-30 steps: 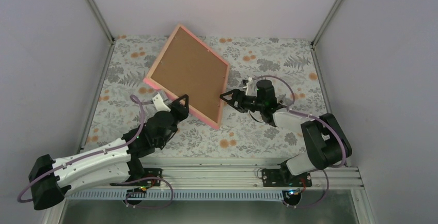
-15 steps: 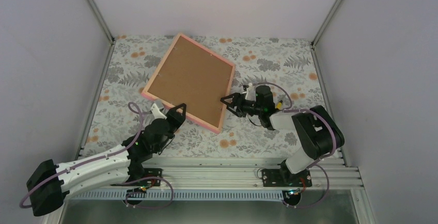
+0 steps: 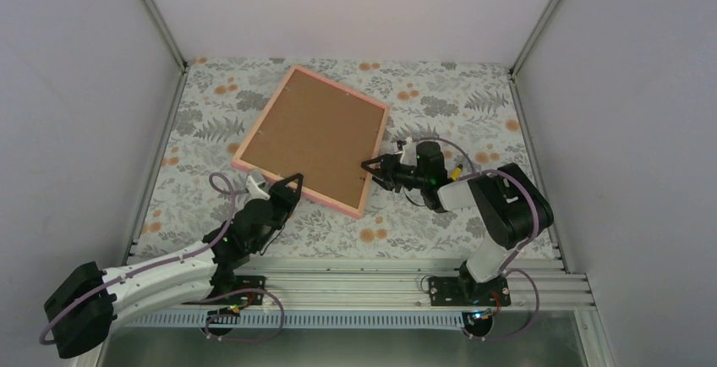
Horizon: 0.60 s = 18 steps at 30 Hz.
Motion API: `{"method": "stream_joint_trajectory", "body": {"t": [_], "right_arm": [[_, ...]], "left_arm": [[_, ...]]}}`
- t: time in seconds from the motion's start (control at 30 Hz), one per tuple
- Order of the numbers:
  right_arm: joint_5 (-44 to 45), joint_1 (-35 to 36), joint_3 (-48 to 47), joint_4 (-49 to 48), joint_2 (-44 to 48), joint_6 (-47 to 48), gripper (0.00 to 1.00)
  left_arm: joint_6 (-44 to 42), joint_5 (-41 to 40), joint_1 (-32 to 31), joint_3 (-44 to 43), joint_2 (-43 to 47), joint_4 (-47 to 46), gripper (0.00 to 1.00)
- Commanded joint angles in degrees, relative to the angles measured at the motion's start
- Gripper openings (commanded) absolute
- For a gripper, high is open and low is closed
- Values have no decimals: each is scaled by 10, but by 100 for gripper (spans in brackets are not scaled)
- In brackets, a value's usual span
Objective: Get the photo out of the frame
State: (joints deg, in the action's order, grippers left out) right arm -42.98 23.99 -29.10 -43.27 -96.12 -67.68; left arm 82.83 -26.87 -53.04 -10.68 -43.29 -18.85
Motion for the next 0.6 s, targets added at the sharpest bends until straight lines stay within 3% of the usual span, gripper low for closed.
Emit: {"method": "stream_joint_trajectory", "body": {"t": [0.0, 0.23, 0.37, 0.57], "right_arm": [[-4, 5, -5, -53, -21, -13, 39], [-7, 2, -16, -26, -17, 4, 15], [-9, -7, -30, 21, -7, 30, 5], [-14, -33, -71, 142, 3, 112, 4]], "left_arm": [[9, 69, -2, 13, -5, -69, 11], [16, 81, 2, 15, -6, -39, 20], [27, 81, 4, 20, 14, 10, 37], [36, 72, 5, 19, 64, 128, 67]]}}
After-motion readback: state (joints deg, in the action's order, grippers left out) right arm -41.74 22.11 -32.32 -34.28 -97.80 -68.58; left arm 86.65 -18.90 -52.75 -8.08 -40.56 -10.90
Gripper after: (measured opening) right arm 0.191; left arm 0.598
